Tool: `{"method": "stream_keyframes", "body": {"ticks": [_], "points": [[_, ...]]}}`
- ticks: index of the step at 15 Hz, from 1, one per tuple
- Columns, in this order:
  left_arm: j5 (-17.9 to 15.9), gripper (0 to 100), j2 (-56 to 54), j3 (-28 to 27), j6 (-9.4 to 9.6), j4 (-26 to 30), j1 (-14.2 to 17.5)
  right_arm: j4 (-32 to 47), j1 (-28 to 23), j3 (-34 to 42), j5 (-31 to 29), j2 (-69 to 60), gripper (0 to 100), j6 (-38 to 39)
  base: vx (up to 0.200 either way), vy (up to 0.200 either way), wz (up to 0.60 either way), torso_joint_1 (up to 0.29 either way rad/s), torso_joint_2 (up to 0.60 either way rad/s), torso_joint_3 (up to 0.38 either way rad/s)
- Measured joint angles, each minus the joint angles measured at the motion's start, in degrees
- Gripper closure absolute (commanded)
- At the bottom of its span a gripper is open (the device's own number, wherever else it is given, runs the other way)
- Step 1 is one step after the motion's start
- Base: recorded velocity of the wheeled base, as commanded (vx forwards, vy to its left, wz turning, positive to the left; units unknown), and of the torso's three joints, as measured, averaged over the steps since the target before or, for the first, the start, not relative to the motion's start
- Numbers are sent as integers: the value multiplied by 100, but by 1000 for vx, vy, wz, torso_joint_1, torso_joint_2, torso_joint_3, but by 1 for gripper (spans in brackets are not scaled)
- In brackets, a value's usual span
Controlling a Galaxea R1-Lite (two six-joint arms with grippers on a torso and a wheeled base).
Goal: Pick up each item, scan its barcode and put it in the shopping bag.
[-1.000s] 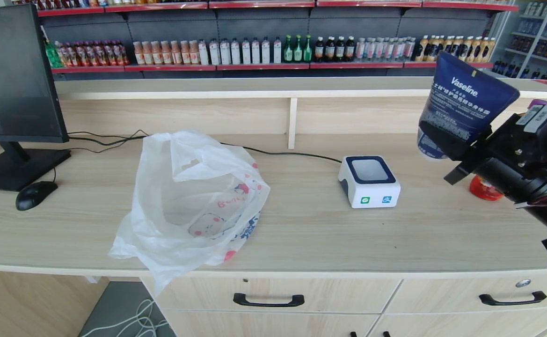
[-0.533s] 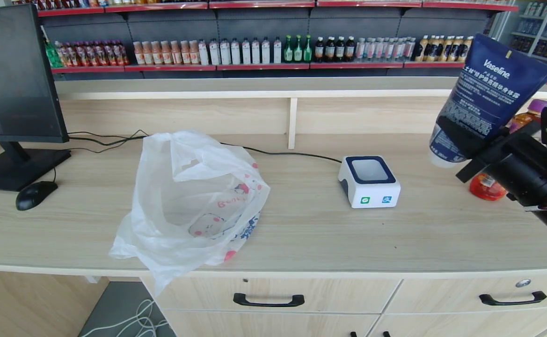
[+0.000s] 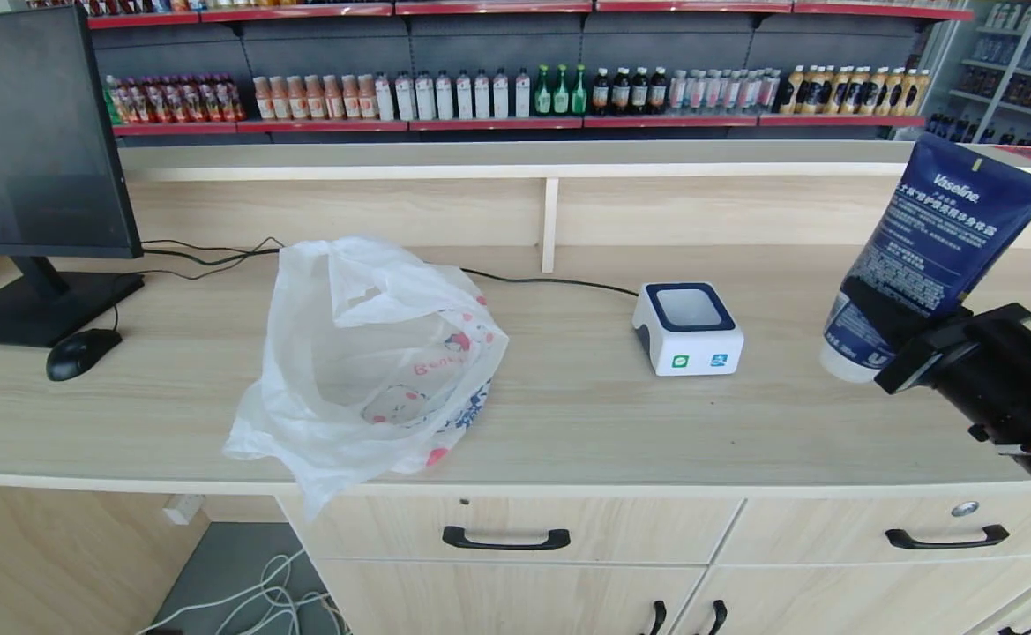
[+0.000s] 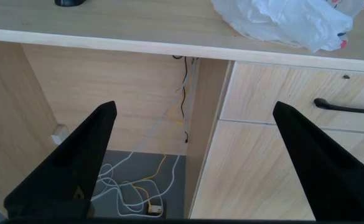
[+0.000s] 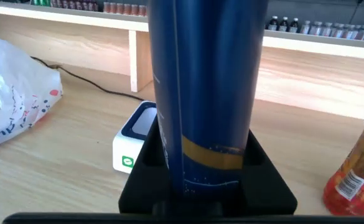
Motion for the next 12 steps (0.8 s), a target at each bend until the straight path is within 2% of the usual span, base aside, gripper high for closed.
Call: {"method": "stream_keyframes", "body": {"ticks": [1, 5, 12], "points": [[-2, 0, 0, 0, 0, -2, 0, -23, 0, 17, -2, -27, 100, 2, -200, 0, 0, -17, -7, 7], [-2, 0, 0, 0, 1, -2, -7, -26, 0, 113, -5, -137, 100, 5, 0, 0, 0, 0, 0, 0], [0, 0, 0, 0, 0, 0, -7, 5, 2, 190, -5, -234, 100, -2, 0, 200, 0, 7, 4, 1]]}}
